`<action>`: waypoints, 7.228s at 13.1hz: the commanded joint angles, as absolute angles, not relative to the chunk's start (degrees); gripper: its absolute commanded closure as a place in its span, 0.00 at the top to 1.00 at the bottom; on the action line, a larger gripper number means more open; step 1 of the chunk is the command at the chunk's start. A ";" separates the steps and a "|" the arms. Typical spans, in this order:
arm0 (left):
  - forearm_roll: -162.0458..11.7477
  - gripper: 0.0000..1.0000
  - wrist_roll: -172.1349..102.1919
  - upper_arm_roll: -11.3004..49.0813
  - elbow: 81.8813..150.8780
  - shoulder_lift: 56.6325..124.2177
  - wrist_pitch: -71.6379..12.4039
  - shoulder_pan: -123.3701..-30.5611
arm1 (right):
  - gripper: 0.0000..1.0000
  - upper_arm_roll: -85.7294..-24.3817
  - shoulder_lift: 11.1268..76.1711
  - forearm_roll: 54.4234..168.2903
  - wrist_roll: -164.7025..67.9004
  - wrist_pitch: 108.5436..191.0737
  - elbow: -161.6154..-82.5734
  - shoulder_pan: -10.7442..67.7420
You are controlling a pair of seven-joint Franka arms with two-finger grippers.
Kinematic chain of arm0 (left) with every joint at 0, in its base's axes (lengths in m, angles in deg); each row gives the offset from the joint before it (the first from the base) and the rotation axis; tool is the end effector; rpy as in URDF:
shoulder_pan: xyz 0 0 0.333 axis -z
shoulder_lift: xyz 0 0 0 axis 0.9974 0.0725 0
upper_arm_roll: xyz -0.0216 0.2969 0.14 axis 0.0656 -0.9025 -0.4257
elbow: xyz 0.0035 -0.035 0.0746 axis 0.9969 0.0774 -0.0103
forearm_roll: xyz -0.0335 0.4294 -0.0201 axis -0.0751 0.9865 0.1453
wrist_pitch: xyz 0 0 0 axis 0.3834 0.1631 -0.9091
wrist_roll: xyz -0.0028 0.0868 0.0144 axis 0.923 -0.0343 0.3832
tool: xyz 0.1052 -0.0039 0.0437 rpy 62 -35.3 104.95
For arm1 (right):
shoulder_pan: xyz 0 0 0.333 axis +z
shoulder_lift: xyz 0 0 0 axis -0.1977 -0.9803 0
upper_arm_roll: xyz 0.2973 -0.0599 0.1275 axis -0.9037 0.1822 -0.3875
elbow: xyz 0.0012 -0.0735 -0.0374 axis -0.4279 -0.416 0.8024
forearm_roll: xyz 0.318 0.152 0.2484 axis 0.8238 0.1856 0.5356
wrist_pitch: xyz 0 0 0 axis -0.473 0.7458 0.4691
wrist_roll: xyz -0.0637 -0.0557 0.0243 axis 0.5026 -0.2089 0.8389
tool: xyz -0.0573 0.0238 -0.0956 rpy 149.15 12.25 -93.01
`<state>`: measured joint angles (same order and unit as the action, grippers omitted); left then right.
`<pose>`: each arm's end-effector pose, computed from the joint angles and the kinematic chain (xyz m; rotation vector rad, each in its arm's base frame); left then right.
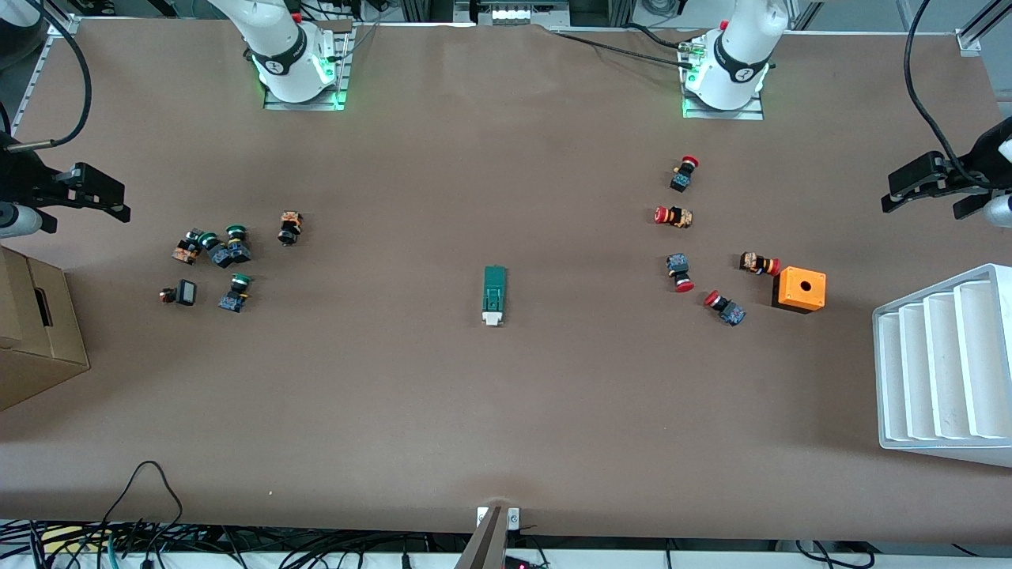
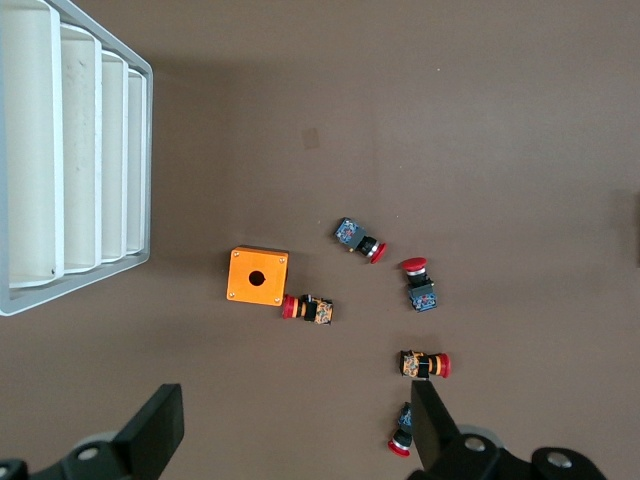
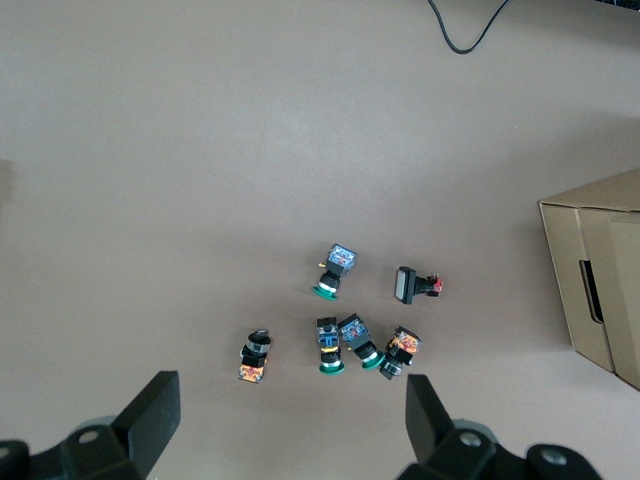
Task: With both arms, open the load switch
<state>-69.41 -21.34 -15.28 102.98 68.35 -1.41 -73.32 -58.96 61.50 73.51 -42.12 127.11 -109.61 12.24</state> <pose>0.6103 0.0245 0.6270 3.0988 -0.1039 -0.0176 0.6299 -0.0087 0.6071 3.1084 0.2895 0.0156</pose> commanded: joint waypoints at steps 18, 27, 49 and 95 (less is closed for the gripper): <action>-70.73 1.00 -51.34 7.75 104.38 71.39 -9.20 -72.57 | 1.00 -58.92 60.87 72.75 -41.57 126.91 -108.41 12.37; -65.19 1.00 -71.39 18.84 110.61 76.58 -27.38 -70.82 | 1.00 -58.92 60.87 72.67 -41.48 126.82 -108.41 12.37; 31.45 1.00 -170.96 19.29 119.23 105.22 -53.00 -48.40 | 1.00 -58.57 56.39 72.31 -34.55 126.38 -108.86 11.93; 60.58 0.50 -177.32 17.00 113.00 120.44 -33.57 -42.95 | 0.85 -59.10 8.75 103.26 -162.86 154.07 -82.92 43.22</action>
<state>59.47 -178.17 17.25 115.89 118.60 -31.37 -43.62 -59.37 8.55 104.55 -161.93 154.50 -82.02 42.64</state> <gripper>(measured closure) 0.463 0.150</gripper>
